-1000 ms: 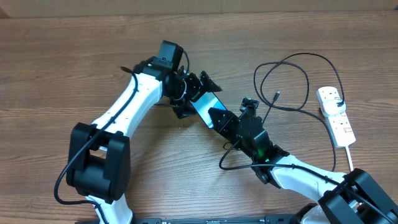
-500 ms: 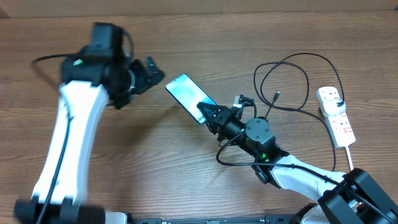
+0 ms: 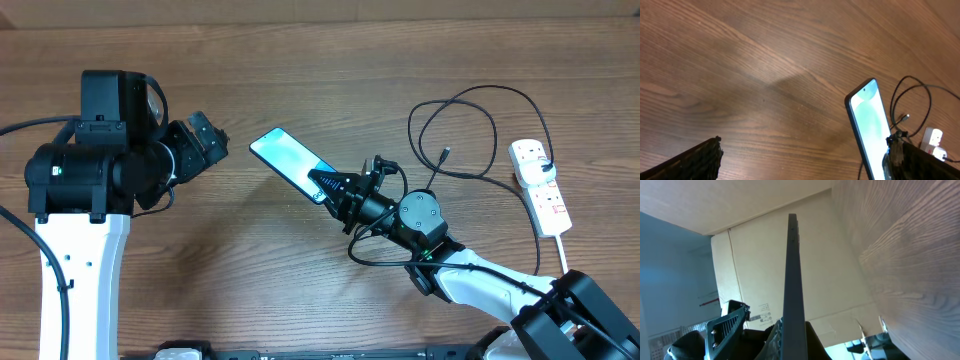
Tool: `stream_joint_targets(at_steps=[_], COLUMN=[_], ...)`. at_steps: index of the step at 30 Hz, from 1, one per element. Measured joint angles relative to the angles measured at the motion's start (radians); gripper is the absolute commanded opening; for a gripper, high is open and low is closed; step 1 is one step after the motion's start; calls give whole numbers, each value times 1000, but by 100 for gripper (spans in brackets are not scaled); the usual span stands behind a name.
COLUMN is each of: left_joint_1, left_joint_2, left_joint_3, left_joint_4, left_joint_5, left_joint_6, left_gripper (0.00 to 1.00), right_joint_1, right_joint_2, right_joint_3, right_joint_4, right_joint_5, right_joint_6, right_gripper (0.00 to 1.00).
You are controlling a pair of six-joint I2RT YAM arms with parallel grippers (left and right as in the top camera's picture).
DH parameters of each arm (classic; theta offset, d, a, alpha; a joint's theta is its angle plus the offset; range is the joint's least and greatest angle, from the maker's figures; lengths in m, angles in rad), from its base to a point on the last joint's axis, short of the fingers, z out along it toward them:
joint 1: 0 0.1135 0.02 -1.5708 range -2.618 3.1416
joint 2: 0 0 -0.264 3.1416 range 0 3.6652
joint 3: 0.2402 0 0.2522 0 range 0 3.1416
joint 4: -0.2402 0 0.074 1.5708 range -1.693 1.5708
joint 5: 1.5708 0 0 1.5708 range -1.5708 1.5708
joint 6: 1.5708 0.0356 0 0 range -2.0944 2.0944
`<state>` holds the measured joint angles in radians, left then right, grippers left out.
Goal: Plug charger to phone and switch on socket
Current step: 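Open the left gripper and pull it back from the phone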
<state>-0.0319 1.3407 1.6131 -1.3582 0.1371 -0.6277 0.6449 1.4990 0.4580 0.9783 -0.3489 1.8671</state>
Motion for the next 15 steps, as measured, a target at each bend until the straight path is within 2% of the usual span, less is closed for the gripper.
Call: stream_joint_targets(at_steps=[9,15], left_joint_1=[0,0], left_joint_2=[41,116], left_joint_3=[0,0], left_joint_4=[10,96], left_joint_5=[21,276], left_joint_6=[-84,-109], left_gripper=[100,100], right_joint_1=[0,0], right_joint_2=[0,0], right_joint_3=[0,0], right_joint_4=[-14,-15], right_joint_5=[29,47], right_joint_6=[16,33], right_gripper=[4,4])
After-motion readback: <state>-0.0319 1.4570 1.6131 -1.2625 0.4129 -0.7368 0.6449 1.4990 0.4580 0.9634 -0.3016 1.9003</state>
